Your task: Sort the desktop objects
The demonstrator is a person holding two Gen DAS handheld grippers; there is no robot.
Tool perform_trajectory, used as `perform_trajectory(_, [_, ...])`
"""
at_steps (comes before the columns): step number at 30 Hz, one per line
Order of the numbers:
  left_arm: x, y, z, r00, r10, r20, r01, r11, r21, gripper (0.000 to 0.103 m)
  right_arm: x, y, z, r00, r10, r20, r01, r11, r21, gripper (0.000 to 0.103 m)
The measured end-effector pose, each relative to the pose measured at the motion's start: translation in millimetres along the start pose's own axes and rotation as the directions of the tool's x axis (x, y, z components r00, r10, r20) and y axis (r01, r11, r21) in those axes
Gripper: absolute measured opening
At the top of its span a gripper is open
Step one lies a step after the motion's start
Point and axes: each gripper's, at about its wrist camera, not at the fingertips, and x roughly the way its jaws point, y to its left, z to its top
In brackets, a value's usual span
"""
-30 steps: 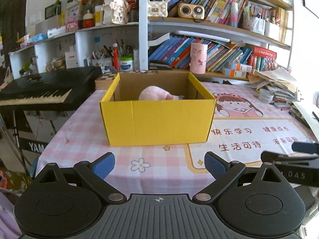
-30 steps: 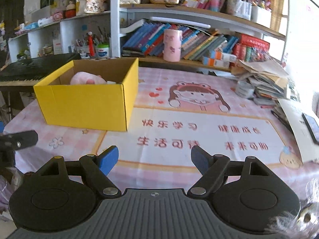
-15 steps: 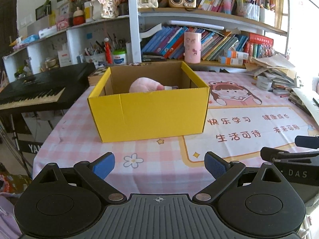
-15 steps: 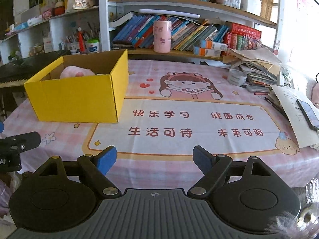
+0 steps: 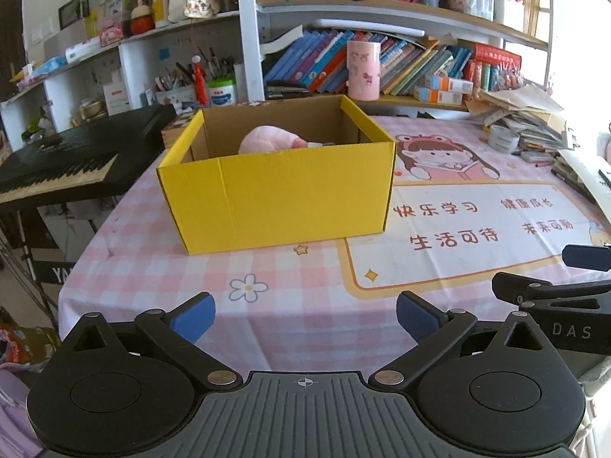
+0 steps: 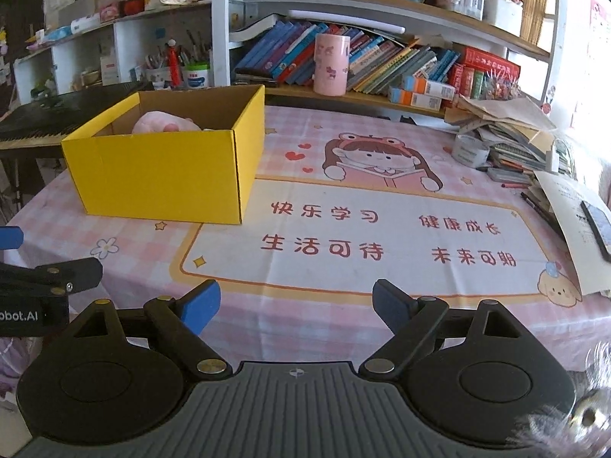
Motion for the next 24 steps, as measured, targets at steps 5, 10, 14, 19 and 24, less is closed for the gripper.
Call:
perform_trajectory(5, [0,-1,-1,1.0,0.007,-0.008,-0.007,1.0,-0.005,0.103,-2,-4,-3,1.0,-0.006,-0.004,0.006,1.0,0.024,0.088])
perform_trajectory(10, [-3,-1,-1,1.0,0.005,-0.004,-0.005,1.0,-0.008,0.103,-4,-9,-5,1.0,-0.013,-0.012,0.013,0.999,0.042,0.089])
perform_trajectory(14, [-5,-4,-2,1.0,-0.002,0.0,0.002,1.0,-0.002,0.103,-5,-11,-6,1.0,-0.012,-0.018,0.013,0.999,0.04,0.09])
perform_trajectory(19, [-8,-5,-3,1.0,0.001,0.004,-0.001,1.0,0.0,0.103,-6,-9,-7,1.0,-0.004,-0.021,0.004,1.0,0.031,0.091])
perform_trajectory(24, [-8,-4,-4,1.0,-0.004,0.002,0.004,1.0,-0.004,0.103,-7,-9,-8,1.0,0.002,-0.024,-0.002,1.0,0.024,0.091])
